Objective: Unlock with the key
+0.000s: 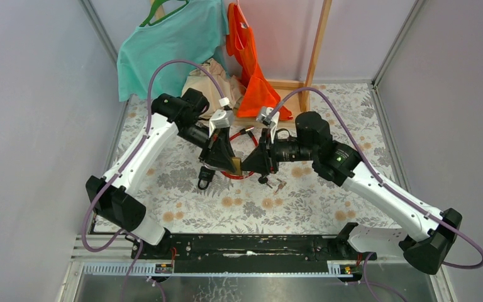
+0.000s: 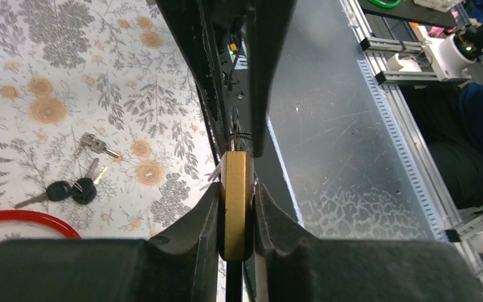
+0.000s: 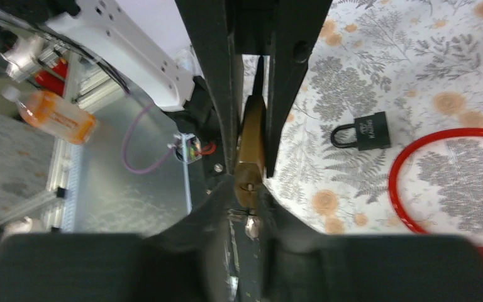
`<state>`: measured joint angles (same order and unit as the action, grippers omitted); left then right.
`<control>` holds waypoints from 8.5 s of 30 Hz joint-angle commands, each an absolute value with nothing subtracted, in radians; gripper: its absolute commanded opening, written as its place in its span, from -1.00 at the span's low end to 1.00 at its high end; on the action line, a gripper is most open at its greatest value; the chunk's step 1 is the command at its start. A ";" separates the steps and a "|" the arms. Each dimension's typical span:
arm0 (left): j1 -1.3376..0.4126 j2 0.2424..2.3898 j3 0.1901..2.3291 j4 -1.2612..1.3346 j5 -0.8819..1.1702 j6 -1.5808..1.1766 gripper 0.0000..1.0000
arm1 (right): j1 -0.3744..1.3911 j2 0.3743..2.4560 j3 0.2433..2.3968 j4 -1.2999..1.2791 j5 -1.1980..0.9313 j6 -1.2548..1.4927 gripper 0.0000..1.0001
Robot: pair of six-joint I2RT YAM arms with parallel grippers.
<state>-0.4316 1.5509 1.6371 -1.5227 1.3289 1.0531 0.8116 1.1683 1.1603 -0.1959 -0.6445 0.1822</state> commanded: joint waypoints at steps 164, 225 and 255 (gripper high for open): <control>-0.391 1.294 1.402 -1.257 0.897 0.914 0.30 | 1.338 1.089 0.964 0.029 0.356 -0.410 -1.00; -0.400 1.294 1.337 -0.764 0.197 0.436 1.00 | 0.658 1.564 0.867 -0.079 0.652 0.167 -1.00; -0.382 1.274 1.345 -0.792 0.259 0.433 1.00 | 0.599 1.535 0.931 -0.124 0.391 0.271 0.82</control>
